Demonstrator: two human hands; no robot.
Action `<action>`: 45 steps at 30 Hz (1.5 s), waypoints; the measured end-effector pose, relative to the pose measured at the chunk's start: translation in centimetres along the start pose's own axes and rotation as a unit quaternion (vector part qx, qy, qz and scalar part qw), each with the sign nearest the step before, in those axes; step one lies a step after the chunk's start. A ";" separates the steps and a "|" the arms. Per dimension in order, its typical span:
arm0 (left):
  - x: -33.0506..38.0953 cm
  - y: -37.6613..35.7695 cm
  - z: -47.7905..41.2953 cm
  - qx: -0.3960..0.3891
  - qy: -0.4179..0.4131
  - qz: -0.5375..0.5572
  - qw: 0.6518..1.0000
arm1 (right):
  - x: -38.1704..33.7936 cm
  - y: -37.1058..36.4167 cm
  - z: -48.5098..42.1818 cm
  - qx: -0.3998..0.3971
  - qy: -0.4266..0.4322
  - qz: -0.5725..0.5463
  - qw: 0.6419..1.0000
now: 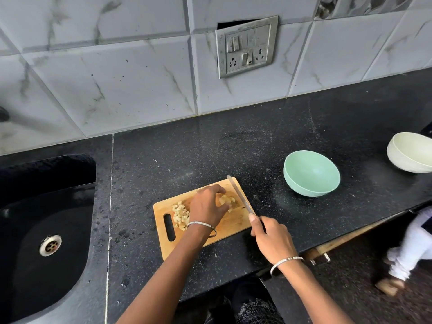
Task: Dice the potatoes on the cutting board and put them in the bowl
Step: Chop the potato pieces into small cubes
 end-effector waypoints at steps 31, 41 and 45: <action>-4.1 0.7 1.2 -0.021 0.124 0.029 0.992 | -2.6 -3.9 1.9 -0.077 0.020 0.078 0.994; -4.1 0.6 0.9 -0.030 0.122 0.032 0.992 | -4.0 -3.2 2.0 -0.066 0.037 0.145 0.986; -4.2 0.6 0.9 -0.041 0.130 0.046 0.990 | -3.7 -4.1 1.4 -0.092 0.005 0.131 0.987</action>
Point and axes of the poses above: each hand's wrist, its own z-axis away from the middle knuckle, its own y-axis out of the back of the hand, x = y × z, the point moved 10 cm from there along -z, towards the middle knuckle, and after that the axes turned 4 degrees about y, right-handed, at the moved point
